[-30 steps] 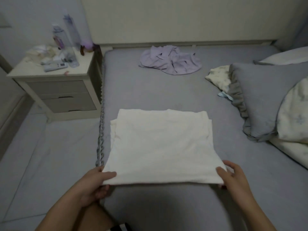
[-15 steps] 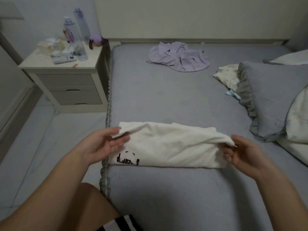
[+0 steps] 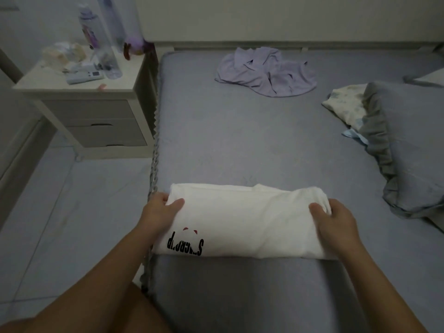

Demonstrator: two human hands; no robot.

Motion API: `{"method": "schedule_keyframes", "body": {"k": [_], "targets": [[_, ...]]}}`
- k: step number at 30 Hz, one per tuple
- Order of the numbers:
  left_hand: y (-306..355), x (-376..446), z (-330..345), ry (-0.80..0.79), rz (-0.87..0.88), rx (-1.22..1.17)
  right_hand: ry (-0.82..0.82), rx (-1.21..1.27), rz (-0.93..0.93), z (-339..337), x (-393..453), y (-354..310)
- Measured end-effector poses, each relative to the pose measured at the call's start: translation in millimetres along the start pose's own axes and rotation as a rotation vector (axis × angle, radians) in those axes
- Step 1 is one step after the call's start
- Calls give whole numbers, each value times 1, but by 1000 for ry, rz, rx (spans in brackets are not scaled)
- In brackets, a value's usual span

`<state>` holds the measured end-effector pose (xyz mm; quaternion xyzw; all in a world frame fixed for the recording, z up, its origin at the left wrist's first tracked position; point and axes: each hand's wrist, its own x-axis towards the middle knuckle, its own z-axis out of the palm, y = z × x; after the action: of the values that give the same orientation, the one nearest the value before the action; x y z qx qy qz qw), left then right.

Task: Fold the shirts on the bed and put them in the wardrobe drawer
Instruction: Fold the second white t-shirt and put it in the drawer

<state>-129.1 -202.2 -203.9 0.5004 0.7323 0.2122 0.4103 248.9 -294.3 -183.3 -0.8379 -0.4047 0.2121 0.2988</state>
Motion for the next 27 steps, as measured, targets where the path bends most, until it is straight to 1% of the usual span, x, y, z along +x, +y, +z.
{"method": "schedule_keyframes", "body": {"k": [2,4,6,8,9,11,12,13,14,15,16,18,19,21,22,24,27], "targets": [[0,-1,-2,48,109,-117,80,111,-46,-6,1,-7],[0,-5,-3,191,202,-159,162,171,-37,-6,2,-10],[-6,-7,0,301,251,-43,134,95,7,2,3,-5],[-19,-5,6,313,235,197,59,-75,35,15,2,4],[-24,-4,9,303,212,280,41,-122,45,19,1,6],[-24,1,10,319,199,297,44,-149,35,23,1,3],[-21,4,10,327,221,297,54,-172,21,23,1,2],[-17,9,10,320,265,346,64,-222,-11,25,3,1],[-12,16,11,272,327,433,66,-295,-65,26,4,-1],[-6,23,10,191,384,529,45,-368,-130,27,6,-5],[2,29,11,85,426,613,-5,-425,-192,27,8,-9],[17,41,10,-127,438,738,-131,-488,-285,29,18,-16],[23,46,7,-194,432,792,-191,-520,-313,28,25,-18],[36,53,-2,-214,458,885,-300,-581,-322,20,41,-22],[42,55,-8,-213,490,894,-345,-591,-309,14,49,-24],[47,57,-20,-249,551,838,-418,-584,-280,2,62,-29],[39,55,-31,-333,571,652,-447,-592,-297,-10,72,-32]]}}
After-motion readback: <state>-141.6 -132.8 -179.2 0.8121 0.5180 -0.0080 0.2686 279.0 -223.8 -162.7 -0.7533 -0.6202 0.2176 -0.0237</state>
